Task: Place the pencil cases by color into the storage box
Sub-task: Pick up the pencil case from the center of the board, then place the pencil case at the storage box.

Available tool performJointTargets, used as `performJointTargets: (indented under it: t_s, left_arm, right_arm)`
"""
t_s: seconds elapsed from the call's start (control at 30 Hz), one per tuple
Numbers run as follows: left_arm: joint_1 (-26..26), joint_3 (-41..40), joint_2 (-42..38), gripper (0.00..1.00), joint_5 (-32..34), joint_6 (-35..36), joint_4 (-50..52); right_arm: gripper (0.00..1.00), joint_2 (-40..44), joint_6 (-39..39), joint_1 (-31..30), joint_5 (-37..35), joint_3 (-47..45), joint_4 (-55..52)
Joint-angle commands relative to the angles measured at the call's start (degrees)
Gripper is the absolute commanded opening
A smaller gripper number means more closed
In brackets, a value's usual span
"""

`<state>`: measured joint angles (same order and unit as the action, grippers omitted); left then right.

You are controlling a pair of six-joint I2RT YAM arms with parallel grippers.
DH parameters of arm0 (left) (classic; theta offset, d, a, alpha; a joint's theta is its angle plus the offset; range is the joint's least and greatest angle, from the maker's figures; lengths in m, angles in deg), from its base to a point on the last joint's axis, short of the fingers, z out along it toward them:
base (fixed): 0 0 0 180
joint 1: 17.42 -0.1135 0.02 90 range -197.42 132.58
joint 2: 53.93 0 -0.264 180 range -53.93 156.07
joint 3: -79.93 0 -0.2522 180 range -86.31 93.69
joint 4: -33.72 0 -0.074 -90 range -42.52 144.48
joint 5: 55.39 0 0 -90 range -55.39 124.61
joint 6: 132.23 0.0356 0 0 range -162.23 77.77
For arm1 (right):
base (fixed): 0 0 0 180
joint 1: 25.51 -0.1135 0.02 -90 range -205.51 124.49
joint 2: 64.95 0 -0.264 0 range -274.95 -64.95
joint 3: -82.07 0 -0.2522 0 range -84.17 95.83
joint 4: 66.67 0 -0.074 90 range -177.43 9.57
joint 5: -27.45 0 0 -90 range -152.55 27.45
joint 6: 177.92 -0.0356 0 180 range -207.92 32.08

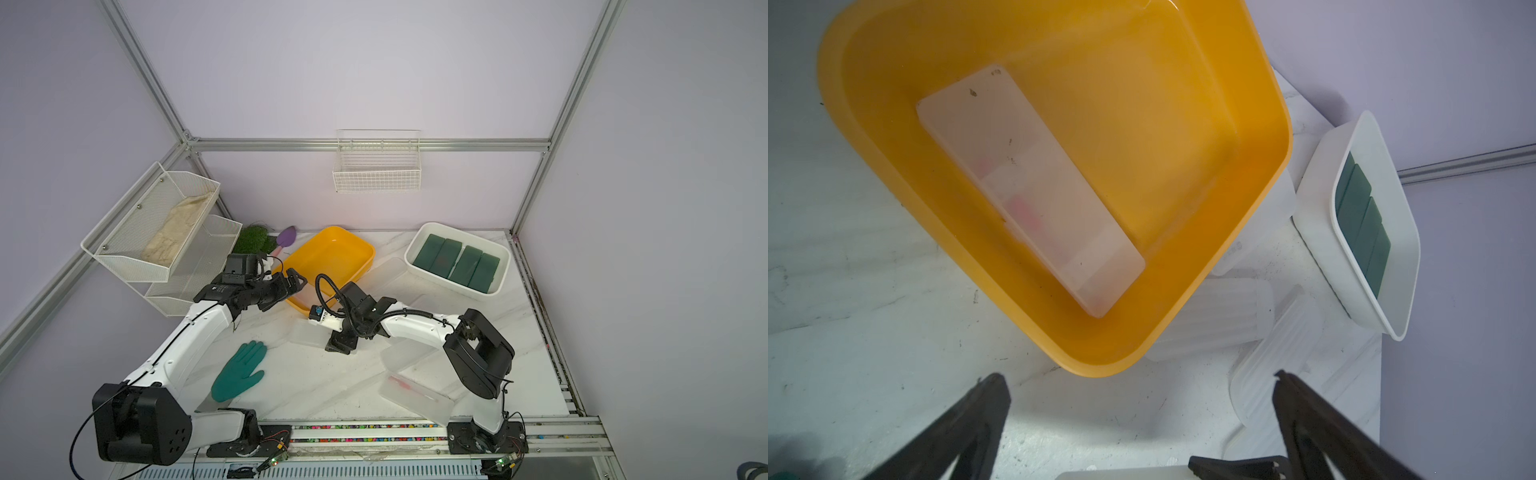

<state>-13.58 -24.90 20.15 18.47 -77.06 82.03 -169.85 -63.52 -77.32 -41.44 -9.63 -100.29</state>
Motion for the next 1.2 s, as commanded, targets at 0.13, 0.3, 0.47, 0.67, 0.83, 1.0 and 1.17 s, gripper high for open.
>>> performJointTargets:
  t_s: [0.13, 0.3, 0.47, 0.67, 0.83, 1.0, 1.17]
  left_arm:
    - [-0.1, 9.1, -3.5, 1.0, 1.1, 2.3, 1.0]
    - [-0.3, 14.1, -2.4, 1.0, 1.1, 5.1, 5.4]
    - [-2.3, 17.4, -2.5, 1.0, 0.2, 7.6, 8.0]
    - [-3.9, 21.4, -1.4, 1.0, -1.9, 9.0, 9.7]
    - [-4.2, 23.4, -0.3, 1.0, -2.7, 10.2, 10.8]
    - [-4.6, 24.9, 0.3, 1.0, -2.0, 12.4, 12.4]
    - [-5.2, 25.9, 0.3, 1.0, -2.1, 13.2, 12.5]
  right_arm:
    - [0.66, 1.6, -1.1, -0.2, 1.2, 2.7, 0.3]
    - [0.65, -0.3, -2.6, -0.1, -0.7, 6.0, 0.0]
    - [0.65, -2.4, -4.8, 0.5, -4.0, 8.1, 1.2]
    - [0.65, -7.5, -9.2, 1.1, -8.5, 13.5, 1.2]
    - [0.65, -11.0, -11.8, 1.1, -9.5, 18.6, 1.5]
    - [0.65, -15.1, -13.9, 1.7, -10.5, 23.6, 2.0]
    - [0.65, -18.8, -16.7, 2.9, -10.4, 28.1, 3.3]
